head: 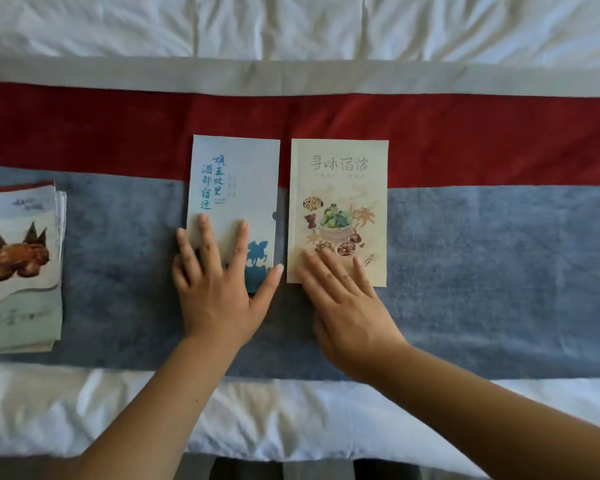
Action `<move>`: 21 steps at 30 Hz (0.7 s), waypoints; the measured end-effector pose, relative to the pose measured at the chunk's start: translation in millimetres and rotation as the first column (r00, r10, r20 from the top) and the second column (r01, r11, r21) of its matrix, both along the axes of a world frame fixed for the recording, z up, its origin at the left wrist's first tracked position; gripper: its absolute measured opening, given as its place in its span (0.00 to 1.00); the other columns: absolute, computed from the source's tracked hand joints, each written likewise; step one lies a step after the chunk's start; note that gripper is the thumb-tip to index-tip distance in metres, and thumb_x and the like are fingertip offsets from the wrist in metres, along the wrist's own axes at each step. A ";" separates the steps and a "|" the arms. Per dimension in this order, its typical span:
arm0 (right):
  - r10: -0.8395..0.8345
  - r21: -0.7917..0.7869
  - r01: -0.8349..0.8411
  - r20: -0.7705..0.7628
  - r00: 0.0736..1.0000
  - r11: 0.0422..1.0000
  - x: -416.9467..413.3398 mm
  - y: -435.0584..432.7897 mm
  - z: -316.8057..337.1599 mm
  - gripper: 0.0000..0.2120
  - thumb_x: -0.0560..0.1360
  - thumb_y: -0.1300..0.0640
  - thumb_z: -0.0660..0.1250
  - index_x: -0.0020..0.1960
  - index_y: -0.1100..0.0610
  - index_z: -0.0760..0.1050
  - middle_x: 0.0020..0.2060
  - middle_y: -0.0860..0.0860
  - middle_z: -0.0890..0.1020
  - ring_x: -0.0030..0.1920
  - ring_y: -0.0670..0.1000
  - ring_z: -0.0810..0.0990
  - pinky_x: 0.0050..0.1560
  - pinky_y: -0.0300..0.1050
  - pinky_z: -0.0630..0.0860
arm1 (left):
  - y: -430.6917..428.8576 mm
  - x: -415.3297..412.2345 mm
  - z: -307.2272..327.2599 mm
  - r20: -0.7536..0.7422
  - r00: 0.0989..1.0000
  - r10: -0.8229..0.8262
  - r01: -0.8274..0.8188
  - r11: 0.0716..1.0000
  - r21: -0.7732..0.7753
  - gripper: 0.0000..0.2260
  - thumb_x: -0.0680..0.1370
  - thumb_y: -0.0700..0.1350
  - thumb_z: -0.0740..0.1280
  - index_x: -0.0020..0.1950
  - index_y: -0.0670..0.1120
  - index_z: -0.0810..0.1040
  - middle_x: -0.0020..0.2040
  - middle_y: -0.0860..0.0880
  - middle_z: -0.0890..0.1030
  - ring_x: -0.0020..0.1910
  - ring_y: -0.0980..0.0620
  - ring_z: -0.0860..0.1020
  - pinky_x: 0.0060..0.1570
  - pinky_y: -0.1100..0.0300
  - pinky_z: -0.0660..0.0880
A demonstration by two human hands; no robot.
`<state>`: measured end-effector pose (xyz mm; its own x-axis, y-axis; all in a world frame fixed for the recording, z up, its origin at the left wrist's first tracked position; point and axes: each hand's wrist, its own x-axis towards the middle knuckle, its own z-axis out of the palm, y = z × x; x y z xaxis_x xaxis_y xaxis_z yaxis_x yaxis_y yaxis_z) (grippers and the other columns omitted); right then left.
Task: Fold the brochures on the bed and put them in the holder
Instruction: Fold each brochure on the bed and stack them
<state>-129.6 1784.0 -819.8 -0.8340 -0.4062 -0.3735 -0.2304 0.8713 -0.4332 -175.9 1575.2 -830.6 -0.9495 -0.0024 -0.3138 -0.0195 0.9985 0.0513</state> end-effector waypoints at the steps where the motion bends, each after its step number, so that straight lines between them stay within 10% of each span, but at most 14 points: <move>1: -0.125 0.001 0.125 -0.021 0.992 0.992 0.6 -3.8 -1.0 0.32 0.84 0.47 0.51 0.85 0.50 0.45 0.83 0.47 0.40 0.82 0.50 0.33 0.81 0.63 0.41 | 2.5 -0.2 0.3 0.010 1.000 0.011 -0.011 1.000 -0.001 0.39 0.77 0.75 0.48 0.84 0.58 0.50 0.84 0.40 0.43 0.81 0.31 0.43 0.75 0.31 0.54; 7: -0.650 0.091 0.644 0.064 0.758 0.760 -31.5 -20.9 2.0 0.47 0.75 0.31 0.63 0.82 0.37 0.36 0.80 0.53 0.28 0.79 0.57 0.24 0.76 0.60 0.28 | 14.0 -14.6 6.2 0.015 0.995 0.102 -0.103 0.994 0.041 0.34 0.75 0.68 0.60 0.79 0.56 0.64 0.82 0.41 0.52 0.79 0.29 0.52 0.70 0.31 0.64; 12: -0.786 0.012 0.788 0.080 0.613 0.616 -49.9 -27.5 9.7 0.52 0.70 0.40 0.78 0.82 0.38 0.48 0.83 0.55 0.40 0.83 0.59 0.42 0.81 0.61 0.52 | 19.4 -10.9 -0.7 -0.006 0.991 0.134 -0.133 0.986 0.106 0.34 0.77 0.66 0.50 0.81 0.54 0.61 0.83 0.40 0.51 0.80 0.29 0.49 0.73 0.30 0.58; 16: -0.787 0.026 0.787 0.015 0.616 0.617 -51.1 -17.2 13.9 0.50 0.70 0.42 0.79 0.81 0.34 0.50 0.80 0.50 0.51 0.72 0.60 0.65 0.64 0.56 0.74 | 14.4 1.5 -9.5 -0.074 0.991 0.116 -0.107 0.988 0.108 0.33 0.80 0.65 0.47 0.83 0.55 0.57 0.84 0.41 0.50 0.81 0.30 0.49 0.74 0.32 0.56; 21: -0.838 -0.109 0.842 0.094 0.537 0.528 -53.3 2.7 21.5 0.44 0.75 0.47 0.77 0.82 0.39 0.55 0.71 0.49 0.67 0.48 0.38 0.67 0.44 0.31 0.68 | 14.7 3.3 -15.7 -0.088 0.991 0.101 -0.093 0.991 0.098 0.33 0.81 0.65 0.43 0.84 0.54 0.54 0.84 0.40 0.49 0.81 0.30 0.48 0.73 0.32 0.55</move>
